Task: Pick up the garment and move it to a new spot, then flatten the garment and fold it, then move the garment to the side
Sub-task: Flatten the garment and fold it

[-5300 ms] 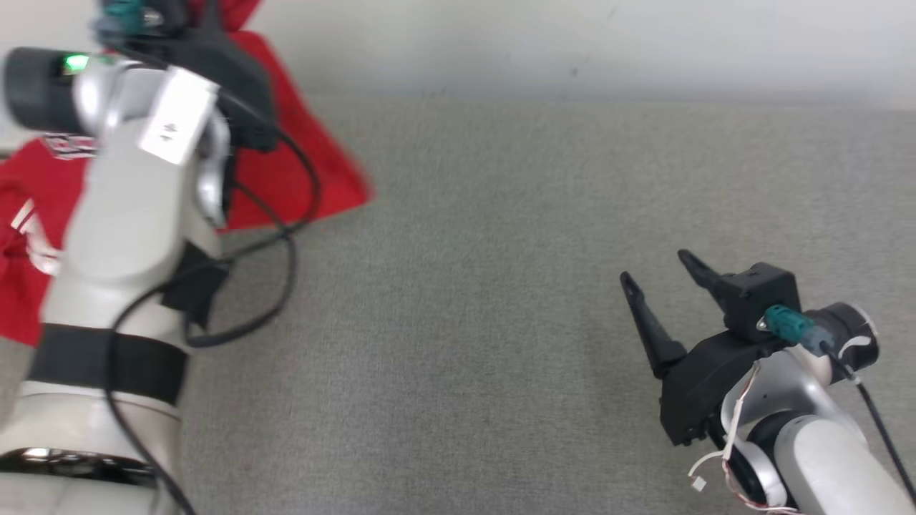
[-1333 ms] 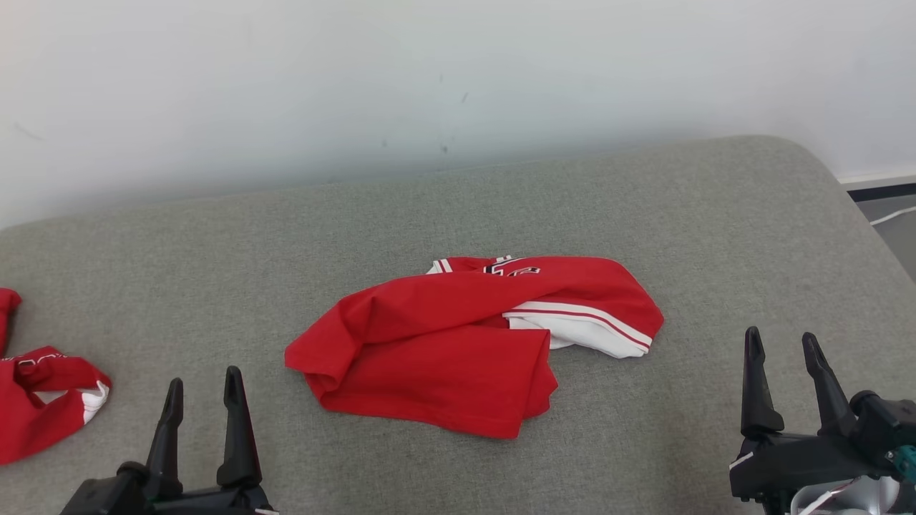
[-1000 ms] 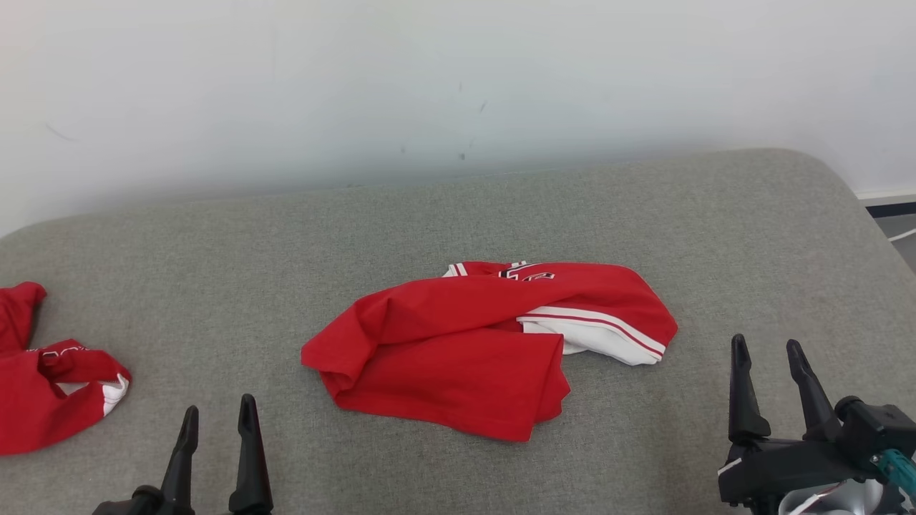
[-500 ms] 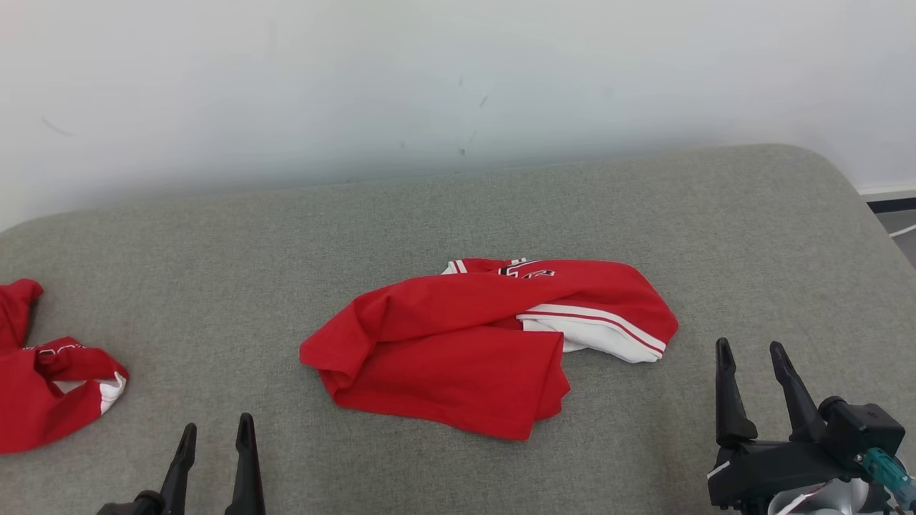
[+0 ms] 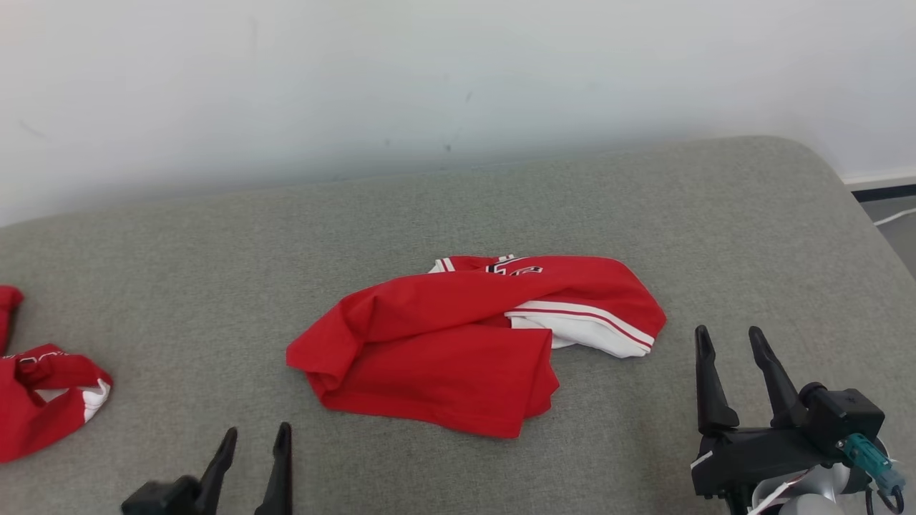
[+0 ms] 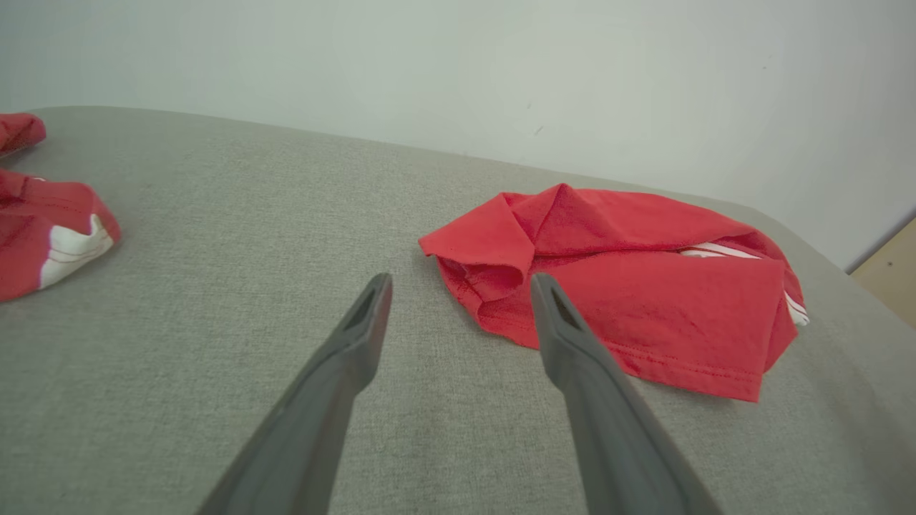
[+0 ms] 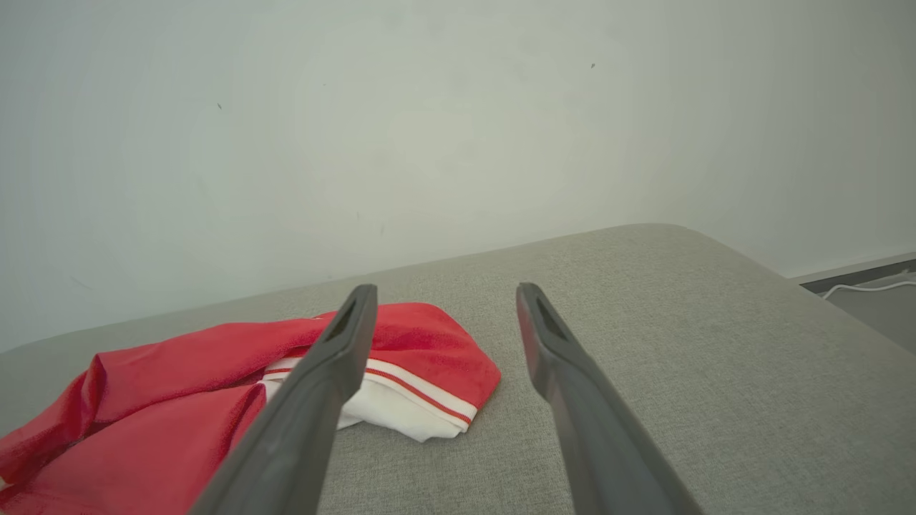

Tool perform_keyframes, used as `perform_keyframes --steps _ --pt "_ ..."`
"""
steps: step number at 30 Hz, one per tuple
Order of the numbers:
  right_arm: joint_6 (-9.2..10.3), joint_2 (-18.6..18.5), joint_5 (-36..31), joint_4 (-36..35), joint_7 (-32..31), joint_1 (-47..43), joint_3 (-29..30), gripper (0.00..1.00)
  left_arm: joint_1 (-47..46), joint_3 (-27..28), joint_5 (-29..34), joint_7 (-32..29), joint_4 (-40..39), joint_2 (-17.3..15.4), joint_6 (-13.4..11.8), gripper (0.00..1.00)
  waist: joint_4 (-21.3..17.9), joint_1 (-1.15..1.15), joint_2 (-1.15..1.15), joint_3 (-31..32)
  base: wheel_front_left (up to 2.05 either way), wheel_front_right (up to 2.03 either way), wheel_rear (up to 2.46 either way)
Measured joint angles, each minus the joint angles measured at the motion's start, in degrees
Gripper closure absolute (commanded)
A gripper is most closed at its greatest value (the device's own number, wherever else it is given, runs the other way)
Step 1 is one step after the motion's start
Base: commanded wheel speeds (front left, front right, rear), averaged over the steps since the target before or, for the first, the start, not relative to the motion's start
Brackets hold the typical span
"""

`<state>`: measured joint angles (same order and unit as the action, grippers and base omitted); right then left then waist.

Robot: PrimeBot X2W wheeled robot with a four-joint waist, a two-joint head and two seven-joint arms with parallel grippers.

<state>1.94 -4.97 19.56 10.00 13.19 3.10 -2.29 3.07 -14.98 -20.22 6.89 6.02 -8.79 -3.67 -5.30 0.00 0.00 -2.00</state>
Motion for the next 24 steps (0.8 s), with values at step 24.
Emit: perform_keyframes --steps 24 --pt "-0.93 0.3 -0.6 2.5 0.5 2.0 -1.3 0.0 -16.3 1.1 -3.3 -15.0 17.3 2.4 -0.5 0.0 -8.8 0.0 0.0 -2.6 0.0 0.0 0.0"
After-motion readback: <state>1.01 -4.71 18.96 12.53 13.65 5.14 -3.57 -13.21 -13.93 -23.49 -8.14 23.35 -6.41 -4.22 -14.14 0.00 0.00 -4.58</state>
